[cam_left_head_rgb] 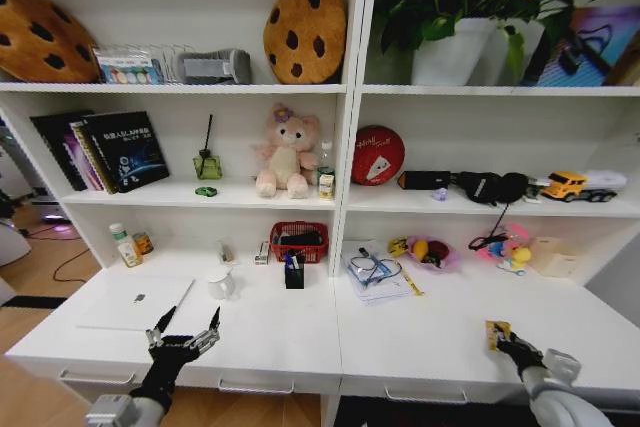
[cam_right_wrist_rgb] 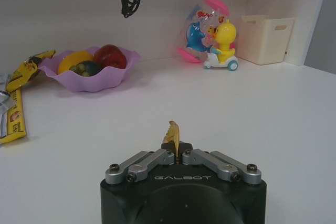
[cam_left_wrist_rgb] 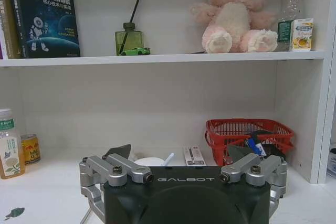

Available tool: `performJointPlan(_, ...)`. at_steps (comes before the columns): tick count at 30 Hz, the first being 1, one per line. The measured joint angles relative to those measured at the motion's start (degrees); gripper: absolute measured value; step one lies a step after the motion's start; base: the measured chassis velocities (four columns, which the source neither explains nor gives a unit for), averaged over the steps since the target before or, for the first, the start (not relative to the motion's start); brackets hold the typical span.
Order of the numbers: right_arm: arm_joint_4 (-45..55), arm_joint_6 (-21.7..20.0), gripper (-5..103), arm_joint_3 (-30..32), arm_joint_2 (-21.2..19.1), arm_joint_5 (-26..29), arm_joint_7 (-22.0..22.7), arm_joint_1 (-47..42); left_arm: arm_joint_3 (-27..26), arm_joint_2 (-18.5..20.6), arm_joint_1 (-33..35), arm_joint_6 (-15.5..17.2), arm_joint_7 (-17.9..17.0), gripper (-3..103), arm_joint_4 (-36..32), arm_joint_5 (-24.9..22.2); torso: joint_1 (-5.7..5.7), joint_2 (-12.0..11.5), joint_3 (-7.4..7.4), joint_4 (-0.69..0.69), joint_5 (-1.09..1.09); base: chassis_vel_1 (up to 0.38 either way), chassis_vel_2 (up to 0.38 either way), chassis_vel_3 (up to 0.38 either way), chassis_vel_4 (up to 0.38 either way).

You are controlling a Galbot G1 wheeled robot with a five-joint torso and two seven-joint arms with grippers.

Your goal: Organize the objects on the table.

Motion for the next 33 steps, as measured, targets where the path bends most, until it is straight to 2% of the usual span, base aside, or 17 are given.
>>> performJointPlan(9,1.73,-0.33,0,0.44,-0.74,0.98,-0.25,2.27,0.0,0.0,0.0,0.0,0.0,100,0.0,0.0,0.0,0.0,0.0,0.0,0.0,0.0,0.0,0.0,0.0)
performJointPlan(14,0.81,-1.58,0,-0.92,-2.45,1.95,0.07,9.07,0.0,0.0,0.0,0.0,0.02,100,0.0,0.0,0.0,0.0,0.0,-0.01,0.0,0.0,0.0,0.0,0.0)
performJointPlan(16,-3.02,-0.26,0,-3.83,-3.96,1.62,-1.24,15.72,0.0,0.0,0.01,0.0,0.01,100,0.0,0.0,0.0,-0.01,0.01,0.02,0.0,0.0,0.0,0.0,0.0)
performJointPlan(21,-8.32,-0.08,0,-7.85,-5.13,0.54,-2.41,23.79,0.0,0.0,0.01,0.0,0.01,100,0.0,0.0,0.0,-0.01,0.01,0.01,0.0,0.0,0.0,0.0,0.0)
performJointPlan(24,-12.34,-0.09,0,-10.55,-5.17,-0.36,-2.41,29.01,0.0,-0.01,0.0,0.0,0.01,100,0.0,0.0,0.0,0.0,0.01,-0.01,0.01,0.0,0.0,0.0,0.0)
performJointPlan(27,-19.19,0.17,0,-15.74,-4.78,-1.57,-3.09,37.64,0.01,0.0,0.0,0.0,0.01,100,0.0,0.0,0.0,-0.01,0.01,0.01,0.0,0.0,0.0,0.0,0.0)
performJointPlan(28,-19.19,0.17,0,-15.74,-4.78,-1.57,-3.09,37.64,0.01,0.0,0.0,0.0,0.01,100,0.0,0.0,0.0,-0.01,0.01,0.01,0.0,0.0,0.0,0.0,0.0)
performJointPlan(31,-27.89,1.92,0,-21.35,-4.07,-3.78,-4.32,45.7,0.0,-0.01,0.0,0.0,0.01,100,0.0,0.0,0.01,-0.01,0.01,0.01,0.01,0.0,0.0,0.0,0.0)
performJointPlan(33,-30.21,2.55,0,-22.95,-3.83,-4.64,-5.06,48.0,0.0,-0.01,0.01,0.0,0.01,100,0.0,0.0,0.01,-0.01,0.01,0.01,0.01,0.0,0.0,0.0,0.0)
